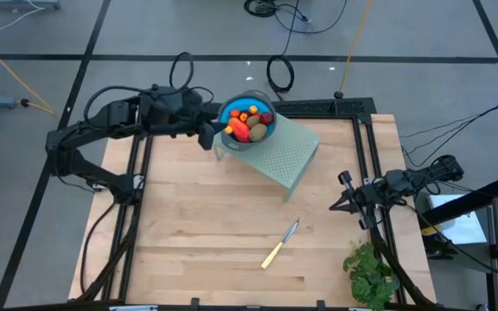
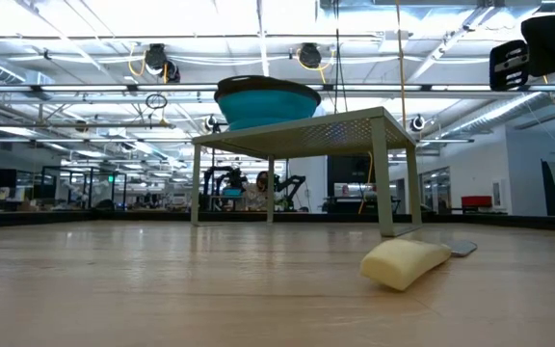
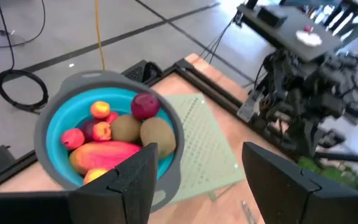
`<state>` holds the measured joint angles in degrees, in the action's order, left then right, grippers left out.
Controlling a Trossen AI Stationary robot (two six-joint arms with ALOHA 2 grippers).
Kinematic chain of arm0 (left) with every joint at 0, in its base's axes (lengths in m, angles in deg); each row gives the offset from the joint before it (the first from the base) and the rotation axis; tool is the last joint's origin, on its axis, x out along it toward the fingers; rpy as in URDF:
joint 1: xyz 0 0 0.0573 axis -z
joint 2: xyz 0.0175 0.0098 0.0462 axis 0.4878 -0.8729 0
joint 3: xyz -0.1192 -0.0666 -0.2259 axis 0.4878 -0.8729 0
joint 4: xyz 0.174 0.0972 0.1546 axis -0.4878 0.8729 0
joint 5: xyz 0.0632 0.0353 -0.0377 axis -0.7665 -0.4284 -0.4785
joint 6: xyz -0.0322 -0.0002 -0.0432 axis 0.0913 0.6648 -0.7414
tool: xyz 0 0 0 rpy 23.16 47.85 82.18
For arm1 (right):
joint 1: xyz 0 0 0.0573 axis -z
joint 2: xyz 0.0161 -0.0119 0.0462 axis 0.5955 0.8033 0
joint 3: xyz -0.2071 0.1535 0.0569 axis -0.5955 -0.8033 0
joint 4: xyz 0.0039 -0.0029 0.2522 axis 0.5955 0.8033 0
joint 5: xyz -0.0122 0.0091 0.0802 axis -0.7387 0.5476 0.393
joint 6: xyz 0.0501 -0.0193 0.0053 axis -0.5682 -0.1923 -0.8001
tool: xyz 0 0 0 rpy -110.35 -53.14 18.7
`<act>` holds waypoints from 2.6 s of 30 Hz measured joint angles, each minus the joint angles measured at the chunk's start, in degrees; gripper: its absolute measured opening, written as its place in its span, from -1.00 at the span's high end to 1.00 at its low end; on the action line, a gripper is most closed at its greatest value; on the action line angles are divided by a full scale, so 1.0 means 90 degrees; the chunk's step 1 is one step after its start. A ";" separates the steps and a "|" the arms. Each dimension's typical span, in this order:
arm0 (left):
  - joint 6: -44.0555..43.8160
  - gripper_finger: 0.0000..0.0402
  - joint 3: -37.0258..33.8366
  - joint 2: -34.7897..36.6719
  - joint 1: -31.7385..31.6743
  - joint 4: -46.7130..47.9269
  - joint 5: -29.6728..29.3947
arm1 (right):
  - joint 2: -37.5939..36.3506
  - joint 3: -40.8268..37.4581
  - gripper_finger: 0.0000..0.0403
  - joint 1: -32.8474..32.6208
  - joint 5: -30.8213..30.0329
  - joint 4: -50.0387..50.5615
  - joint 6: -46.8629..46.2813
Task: Pick & Place Fruit
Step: Put the yellow table knife on the shelf
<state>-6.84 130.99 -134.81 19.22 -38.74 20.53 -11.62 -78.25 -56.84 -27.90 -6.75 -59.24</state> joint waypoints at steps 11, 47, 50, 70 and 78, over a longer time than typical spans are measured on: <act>0.0803 -0.17 -0.0001 0.0000 0.0373 0.0221 -0.0022 | 0.0000 0.0000 1.00 0.0000 -0.0007 -0.0002 -0.0387; 0.1006 -0.17 -0.6257 0.3999 0.1507 -0.3981 0.0039 | 0.0821 0.0000 1.00 -0.0005 -0.1345 -0.1488 -0.2673; 0.1059 -0.17 -0.6503 0.4332 0.1583 -0.4047 0.0042 | 0.1172 0.0000 1.00 -0.0005 -0.1352 -0.1966 -0.2676; 0.1086 -0.17 -0.8145 0.6204 0.1723 -0.4223 0.0590 | 0.4174 0.2129 1.00 -0.0007 -0.1371 -0.1843 -0.2695; 0.1313 -0.17 -0.8375 0.6560 0.1725 -0.4225 0.0819 | 0.5352 0.3048 1.00 -0.0007 -0.1370 -0.1598 -0.2984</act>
<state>4.97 55.62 -75.77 34.74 -76.77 27.91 36.55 -50.82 -56.91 -40.23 -21.13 -86.10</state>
